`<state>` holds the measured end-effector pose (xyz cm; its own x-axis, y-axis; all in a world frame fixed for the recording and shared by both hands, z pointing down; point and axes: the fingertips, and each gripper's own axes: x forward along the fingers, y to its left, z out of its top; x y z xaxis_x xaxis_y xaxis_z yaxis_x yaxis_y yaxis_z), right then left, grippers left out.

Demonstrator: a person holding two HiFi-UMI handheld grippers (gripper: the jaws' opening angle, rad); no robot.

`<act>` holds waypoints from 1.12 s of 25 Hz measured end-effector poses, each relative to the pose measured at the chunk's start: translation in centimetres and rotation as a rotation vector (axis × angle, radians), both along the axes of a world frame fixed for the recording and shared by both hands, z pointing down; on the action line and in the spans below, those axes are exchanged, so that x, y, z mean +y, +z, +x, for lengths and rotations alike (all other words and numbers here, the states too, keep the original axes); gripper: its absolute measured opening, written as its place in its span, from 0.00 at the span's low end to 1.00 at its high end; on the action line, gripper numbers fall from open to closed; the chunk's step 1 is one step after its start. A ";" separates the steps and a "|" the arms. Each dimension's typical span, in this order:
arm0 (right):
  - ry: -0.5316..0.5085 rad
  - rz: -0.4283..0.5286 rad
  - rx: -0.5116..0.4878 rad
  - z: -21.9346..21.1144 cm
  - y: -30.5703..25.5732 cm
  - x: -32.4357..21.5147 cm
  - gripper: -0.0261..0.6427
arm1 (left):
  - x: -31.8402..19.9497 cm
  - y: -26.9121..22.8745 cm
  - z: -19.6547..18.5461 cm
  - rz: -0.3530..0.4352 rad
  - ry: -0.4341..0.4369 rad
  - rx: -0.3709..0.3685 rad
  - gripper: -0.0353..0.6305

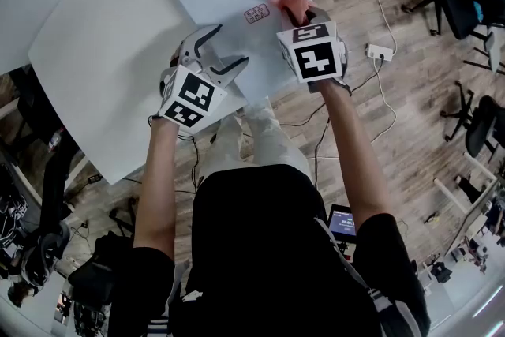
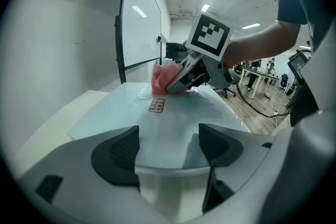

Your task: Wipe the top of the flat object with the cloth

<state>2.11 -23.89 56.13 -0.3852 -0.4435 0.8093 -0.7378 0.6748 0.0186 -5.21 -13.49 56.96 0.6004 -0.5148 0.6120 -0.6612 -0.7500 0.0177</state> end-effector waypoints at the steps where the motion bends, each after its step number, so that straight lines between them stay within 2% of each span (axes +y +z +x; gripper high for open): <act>1: -0.003 0.002 -0.003 -0.2 0.0 0.0 0.11 | 0.0 0.0 0.0 0.000 0.000 0.000 0.57; 6: -0.035 0.008 -0.012 -1.8 -0.1 0.1 0.11 | -0.1 0.0 0.1 0.001 0.001 -0.003 0.57; 22: -0.226 0.007 -0.037 -8.5 -0.1 3.0 0.11 | 0.0 0.1 0.3 0.006 -0.004 -0.003 0.57; 28: -0.254 0.001 -0.043 -9.4 -0.1 3.3 0.11 | -0.1 0.0 0.3 0.008 -0.005 0.000 0.57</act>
<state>-7.28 -20.57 56.01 -0.5185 -0.3288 0.7894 -0.5448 0.8385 -0.0085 -4.93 -13.57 57.00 0.5982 -0.5225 0.6076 -0.6647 -0.7470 0.0119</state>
